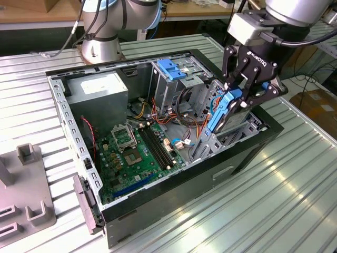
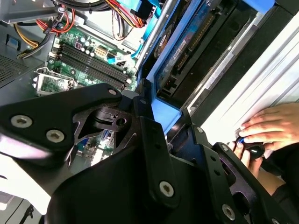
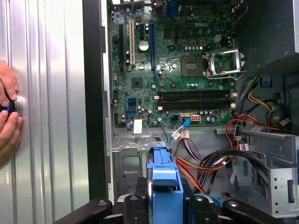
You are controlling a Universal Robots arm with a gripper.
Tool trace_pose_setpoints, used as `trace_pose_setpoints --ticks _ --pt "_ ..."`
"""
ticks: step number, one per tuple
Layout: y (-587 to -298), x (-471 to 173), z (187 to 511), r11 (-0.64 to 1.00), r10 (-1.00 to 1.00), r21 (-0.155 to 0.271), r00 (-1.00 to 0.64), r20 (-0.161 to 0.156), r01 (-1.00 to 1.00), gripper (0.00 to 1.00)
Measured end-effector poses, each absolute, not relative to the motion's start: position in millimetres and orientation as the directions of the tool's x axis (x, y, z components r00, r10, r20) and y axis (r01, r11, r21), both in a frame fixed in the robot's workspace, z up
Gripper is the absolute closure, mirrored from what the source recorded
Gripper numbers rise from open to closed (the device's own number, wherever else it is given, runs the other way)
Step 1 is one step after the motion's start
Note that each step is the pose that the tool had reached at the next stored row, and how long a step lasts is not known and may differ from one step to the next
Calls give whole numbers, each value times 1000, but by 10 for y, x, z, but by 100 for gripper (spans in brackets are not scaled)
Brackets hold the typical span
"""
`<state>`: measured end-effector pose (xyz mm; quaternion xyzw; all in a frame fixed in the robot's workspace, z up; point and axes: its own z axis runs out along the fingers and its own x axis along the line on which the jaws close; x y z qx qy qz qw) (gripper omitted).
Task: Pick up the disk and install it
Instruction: 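Insert the disk into the insertion slot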
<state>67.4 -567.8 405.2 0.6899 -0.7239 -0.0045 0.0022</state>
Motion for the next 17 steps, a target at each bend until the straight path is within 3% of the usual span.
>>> trace_pose_setpoints --ticks 17 --pt "-5679 674 3759 48 -999 10 -48 -3 -999 63"
